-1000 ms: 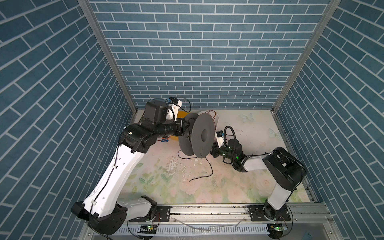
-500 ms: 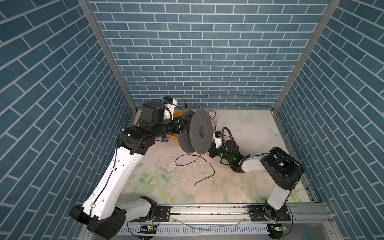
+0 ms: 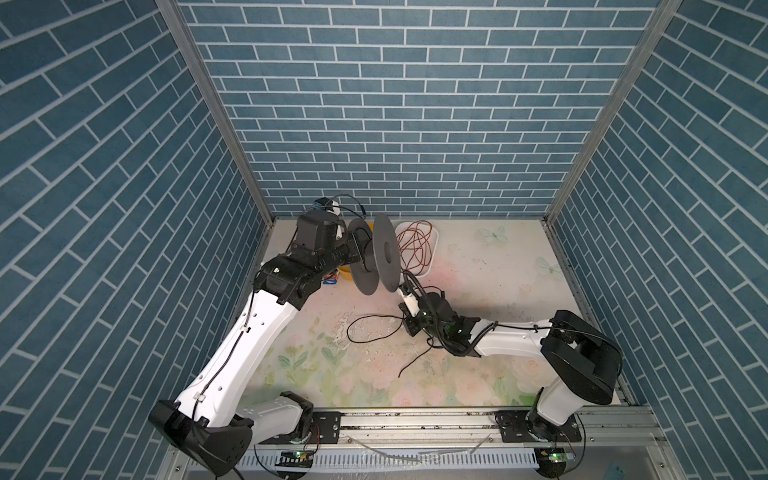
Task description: Wrap the cables
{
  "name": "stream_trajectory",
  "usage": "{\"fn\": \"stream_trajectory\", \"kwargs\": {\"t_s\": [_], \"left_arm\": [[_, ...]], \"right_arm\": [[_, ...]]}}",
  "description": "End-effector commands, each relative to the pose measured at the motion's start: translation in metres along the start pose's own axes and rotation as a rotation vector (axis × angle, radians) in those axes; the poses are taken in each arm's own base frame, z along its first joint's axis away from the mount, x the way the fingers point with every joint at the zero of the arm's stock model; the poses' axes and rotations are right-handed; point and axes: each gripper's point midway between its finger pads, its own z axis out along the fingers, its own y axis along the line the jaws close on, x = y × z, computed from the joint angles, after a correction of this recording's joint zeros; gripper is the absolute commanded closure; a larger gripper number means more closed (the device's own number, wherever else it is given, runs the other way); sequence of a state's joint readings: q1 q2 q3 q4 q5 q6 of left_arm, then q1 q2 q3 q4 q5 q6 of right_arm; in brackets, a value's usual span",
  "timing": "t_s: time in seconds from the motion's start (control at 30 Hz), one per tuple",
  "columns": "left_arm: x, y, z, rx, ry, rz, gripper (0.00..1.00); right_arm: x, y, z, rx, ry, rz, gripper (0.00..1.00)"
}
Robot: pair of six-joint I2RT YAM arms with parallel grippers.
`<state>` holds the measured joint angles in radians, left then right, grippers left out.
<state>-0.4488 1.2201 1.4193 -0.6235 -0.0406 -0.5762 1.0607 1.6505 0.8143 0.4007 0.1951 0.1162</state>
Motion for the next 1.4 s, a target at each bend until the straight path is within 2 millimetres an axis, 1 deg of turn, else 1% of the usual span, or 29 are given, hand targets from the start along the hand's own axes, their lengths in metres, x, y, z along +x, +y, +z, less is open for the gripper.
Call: {"fn": "stream_trajectory", "kwargs": {"t_s": [0.0, 0.17, 0.27, 0.33, 0.4, 0.5, 0.57, 0.63, 0.73, 0.8, 0.93, 1.07, 1.23, 1.37], "left_arm": [[-0.032, -0.011, -0.001, 0.041, -0.15, -0.072, 1.0], [-0.031, 0.003, 0.01, -0.039, -0.164, -0.048, 1.0], [-0.024, 0.016, 0.016, -0.102, -0.155, -0.023, 1.0], [-0.017, 0.026, 0.018, -0.147, -0.147, -0.002, 1.0], [-0.009, 0.037, 0.019, -0.194, -0.128, 0.022, 1.0], [0.002, 0.05, 0.019, -0.26, -0.091, 0.07, 1.0], [0.007, 0.055, 0.018, -0.292, -0.065, 0.1, 1.0], [0.011, 0.058, 0.015, -0.317, -0.046, 0.131, 1.0], [0.014, 0.063, 0.011, -0.343, -0.013, 0.171, 1.0], [0.018, 0.064, 0.011, -0.355, 0.023, 0.19, 1.0], [0.028, 0.055, 0.013, -0.319, 0.086, 0.205, 1.0], [0.037, 0.05, 0.013, -0.297, 0.137, 0.225, 1.0], [0.044, 0.047, 0.015, -0.266, 0.159, 0.239, 1.0], [0.051, 0.047, 0.019, -0.259, 0.191, 0.256, 1.0]], "right_arm": [[-0.032, 0.024, -0.014, 0.034, -0.026, -0.232, 1.0], [-0.045, 0.059, -0.018, -0.03, -0.053, -0.305, 1.0], [-0.06, 0.075, -0.028, -0.052, -0.078, -0.345, 1.0], [-0.079, 0.078, -0.041, -0.04, -0.11, -0.357, 1.0], [-0.098, 0.075, -0.057, -0.019, -0.145, -0.344, 1.0], [-0.124, 0.061, -0.08, 0.039, -0.193, -0.311, 1.0], [-0.134, 0.051, -0.09, 0.087, -0.196, -0.306, 1.0], [-0.14, 0.039, -0.096, 0.15, -0.167, -0.316, 1.0], [-0.145, 0.021, -0.098, 0.258, -0.089, -0.322, 1.0], [-0.148, 0.016, -0.099, 0.297, -0.077, -0.328, 1.0], [-0.155, 0.017, -0.094, 0.294, -0.122, -0.335, 1.0], [-0.168, 0.013, -0.092, 0.29, -0.162, -0.325, 0.94], [-0.183, 0.012, -0.094, 0.24, -0.202, -0.3, 0.95], [-0.189, 0.014, -0.094, 0.197, -0.21, -0.29, 0.96]]}}
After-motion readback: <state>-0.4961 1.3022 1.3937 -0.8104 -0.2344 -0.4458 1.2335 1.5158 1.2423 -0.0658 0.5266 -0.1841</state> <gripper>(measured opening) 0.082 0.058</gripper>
